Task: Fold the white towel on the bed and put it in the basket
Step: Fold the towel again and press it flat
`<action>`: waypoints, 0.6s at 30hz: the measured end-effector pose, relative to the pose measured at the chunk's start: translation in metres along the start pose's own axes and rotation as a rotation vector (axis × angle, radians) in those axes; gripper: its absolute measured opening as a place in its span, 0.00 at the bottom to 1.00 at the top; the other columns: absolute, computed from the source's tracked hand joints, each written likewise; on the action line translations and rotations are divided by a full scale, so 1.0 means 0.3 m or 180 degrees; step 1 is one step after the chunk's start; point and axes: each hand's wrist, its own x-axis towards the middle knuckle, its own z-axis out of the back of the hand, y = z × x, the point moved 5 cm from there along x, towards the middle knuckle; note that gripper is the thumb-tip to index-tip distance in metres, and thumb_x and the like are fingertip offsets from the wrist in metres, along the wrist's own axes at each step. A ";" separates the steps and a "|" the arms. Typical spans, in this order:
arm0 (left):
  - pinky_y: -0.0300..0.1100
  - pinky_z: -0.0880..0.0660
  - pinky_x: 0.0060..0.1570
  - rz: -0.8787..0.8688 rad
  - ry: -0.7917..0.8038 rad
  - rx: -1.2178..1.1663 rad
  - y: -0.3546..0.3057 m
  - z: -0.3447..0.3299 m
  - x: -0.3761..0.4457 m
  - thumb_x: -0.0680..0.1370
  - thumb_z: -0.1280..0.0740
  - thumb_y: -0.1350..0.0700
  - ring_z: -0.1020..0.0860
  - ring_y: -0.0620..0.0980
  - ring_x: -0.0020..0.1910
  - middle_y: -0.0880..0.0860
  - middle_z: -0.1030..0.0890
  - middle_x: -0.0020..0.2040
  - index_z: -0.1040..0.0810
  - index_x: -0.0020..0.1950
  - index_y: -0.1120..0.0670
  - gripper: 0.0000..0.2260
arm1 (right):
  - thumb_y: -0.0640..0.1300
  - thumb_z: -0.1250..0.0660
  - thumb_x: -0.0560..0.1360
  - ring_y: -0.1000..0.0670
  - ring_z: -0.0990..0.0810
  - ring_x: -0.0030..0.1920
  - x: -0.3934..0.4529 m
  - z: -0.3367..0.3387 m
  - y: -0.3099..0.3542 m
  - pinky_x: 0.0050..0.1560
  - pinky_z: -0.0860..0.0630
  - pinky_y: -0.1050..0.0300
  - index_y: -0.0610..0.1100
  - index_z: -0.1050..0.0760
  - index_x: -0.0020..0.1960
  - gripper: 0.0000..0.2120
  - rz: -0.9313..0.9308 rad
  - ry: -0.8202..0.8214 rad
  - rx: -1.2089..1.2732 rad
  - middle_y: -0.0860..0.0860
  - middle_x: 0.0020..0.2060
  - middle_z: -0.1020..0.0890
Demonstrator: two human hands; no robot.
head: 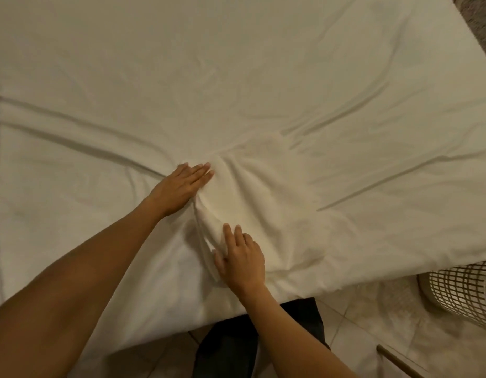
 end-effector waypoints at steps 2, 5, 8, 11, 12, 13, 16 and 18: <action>0.54 0.45 0.74 0.0129 0.0073 -0.0145 -0.007 -0.017 -0.017 0.76 0.42 0.69 0.39 0.57 0.75 0.60 0.42 0.77 0.44 0.76 0.60 0.29 | 0.61 0.46 0.76 0.44 0.19 0.55 -0.006 -0.016 -0.012 0.53 0.21 0.52 0.44 0.31 0.69 0.28 0.0075 -0.0125 0.0121 0.41 0.62 0.22; 0.57 0.33 0.67 0.0367 -0.0187 -0.0429 -0.018 -0.014 0.000 0.70 0.33 0.72 0.24 0.60 0.65 0.64 0.27 0.68 0.29 0.68 0.64 0.26 | 0.60 0.57 0.79 0.43 0.29 0.68 0.003 0.005 -0.018 0.67 0.32 0.51 0.46 0.41 0.75 0.30 -0.0002 -0.0239 0.0785 0.41 0.72 0.32; 0.54 0.38 0.71 0.0679 -0.0398 -0.0964 -0.028 0.014 0.035 0.78 0.39 0.66 0.32 0.58 0.72 0.63 0.34 0.73 0.36 0.73 0.63 0.23 | 0.58 0.62 0.79 0.45 0.39 0.74 0.026 0.017 -0.023 0.73 0.43 0.54 0.45 0.46 0.76 0.31 -0.0169 -0.0354 0.0989 0.43 0.75 0.39; 0.50 0.53 0.76 0.0905 0.0106 -0.1027 -0.047 -0.027 0.067 0.83 0.50 0.48 0.51 0.52 0.79 0.57 0.53 0.79 0.53 0.78 0.58 0.27 | 0.54 0.62 0.80 0.44 0.45 0.76 0.046 -0.019 -0.039 0.76 0.46 0.48 0.44 0.50 0.77 0.28 -0.0189 -0.0218 0.0537 0.43 0.76 0.44; 0.51 0.54 0.77 0.0939 0.0210 -0.1009 -0.052 -0.049 0.069 0.82 0.52 0.45 0.54 0.52 0.79 0.56 0.56 0.79 0.56 0.78 0.57 0.29 | 0.52 0.59 0.80 0.45 0.48 0.77 0.047 -0.045 -0.046 0.76 0.51 0.47 0.45 0.53 0.77 0.27 -0.0193 -0.0074 0.0443 0.43 0.77 0.47; 0.52 0.54 0.77 0.0970 0.0255 -0.1011 -0.054 -0.074 0.070 0.81 0.55 0.42 0.56 0.51 0.79 0.55 0.57 0.79 0.58 0.78 0.56 0.30 | 0.51 0.57 0.81 0.46 0.52 0.77 0.047 -0.070 -0.050 0.75 0.55 0.47 0.46 0.55 0.77 0.27 -0.0184 0.0048 0.0389 0.44 0.78 0.50; 0.52 0.54 0.76 0.1012 0.0320 -0.0983 -0.056 -0.133 0.066 0.76 0.64 0.38 0.57 0.51 0.78 0.54 0.58 0.79 0.60 0.77 0.56 0.34 | 0.53 0.55 0.80 0.47 0.59 0.77 0.047 -0.127 -0.047 0.74 0.61 0.47 0.48 0.60 0.77 0.29 -0.0158 0.0298 0.0235 0.46 0.78 0.57; 0.52 0.54 0.76 0.1059 0.0373 -0.0983 -0.055 -0.150 0.069 0.77 0.61 0.40 0.58 0.50 0.78 0.54 0.59 0.79 0.61 0.77 0.56 0.33 | 0.53 0.56 0.80 0.47 0.61 0.77 0.062 -0.150 -0.045 0.76 0.60 0.45 0.48 0.62 0.77 0.29 -0.0183 0.0416 0.0152 0.46 0.77 0.59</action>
